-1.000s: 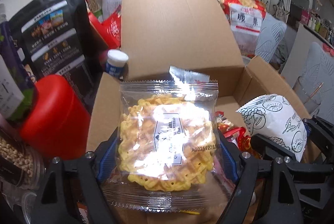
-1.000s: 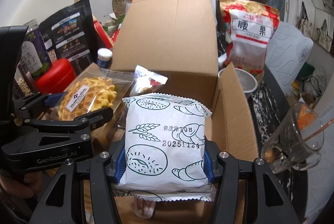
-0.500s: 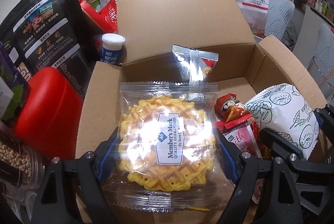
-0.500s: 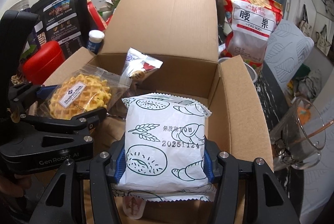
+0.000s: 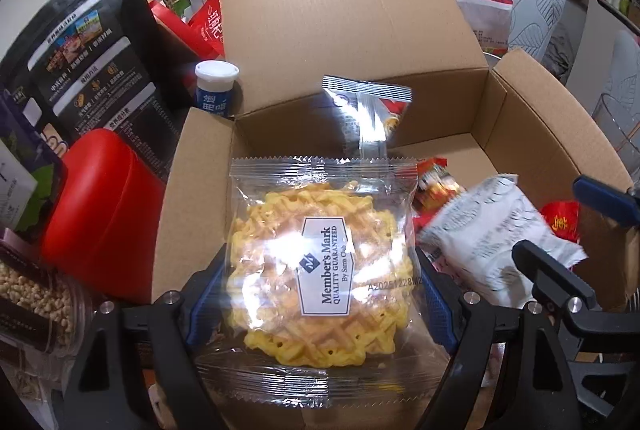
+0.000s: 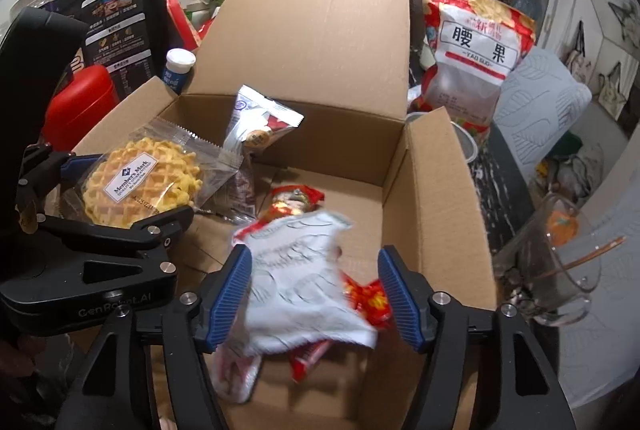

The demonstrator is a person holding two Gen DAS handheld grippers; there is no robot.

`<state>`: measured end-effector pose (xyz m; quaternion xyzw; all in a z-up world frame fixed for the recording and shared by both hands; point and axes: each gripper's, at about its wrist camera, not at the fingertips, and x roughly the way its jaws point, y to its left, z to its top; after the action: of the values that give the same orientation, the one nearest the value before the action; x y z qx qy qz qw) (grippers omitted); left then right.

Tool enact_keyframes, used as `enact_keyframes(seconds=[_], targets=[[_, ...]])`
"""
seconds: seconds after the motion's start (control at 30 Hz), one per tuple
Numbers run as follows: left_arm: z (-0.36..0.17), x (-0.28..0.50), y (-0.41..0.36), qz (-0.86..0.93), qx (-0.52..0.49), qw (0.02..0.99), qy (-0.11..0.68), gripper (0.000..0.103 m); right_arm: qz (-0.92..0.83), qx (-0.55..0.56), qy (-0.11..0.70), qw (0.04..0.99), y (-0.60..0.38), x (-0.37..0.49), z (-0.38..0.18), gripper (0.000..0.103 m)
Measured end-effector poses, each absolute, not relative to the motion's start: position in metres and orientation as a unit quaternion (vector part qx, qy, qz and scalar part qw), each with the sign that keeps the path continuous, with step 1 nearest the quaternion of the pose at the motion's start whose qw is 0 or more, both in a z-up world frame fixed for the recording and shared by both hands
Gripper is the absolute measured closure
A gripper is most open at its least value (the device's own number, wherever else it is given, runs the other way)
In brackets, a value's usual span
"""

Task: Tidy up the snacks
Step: 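Open both grippers to drop the waffle and white packets into the box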

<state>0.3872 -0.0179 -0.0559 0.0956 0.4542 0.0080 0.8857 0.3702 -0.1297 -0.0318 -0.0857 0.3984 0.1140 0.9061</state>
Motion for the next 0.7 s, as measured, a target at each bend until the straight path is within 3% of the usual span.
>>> enact_keyframes(seconds=[0.7], targets=[[0.005, 0.344, -0.025, 0.015, 0.104, 0.915, 0.389, 0.019, 0.090, -0.059, 0.345, 0.932, -0.158, 0.327, 0.032, 0.030]])
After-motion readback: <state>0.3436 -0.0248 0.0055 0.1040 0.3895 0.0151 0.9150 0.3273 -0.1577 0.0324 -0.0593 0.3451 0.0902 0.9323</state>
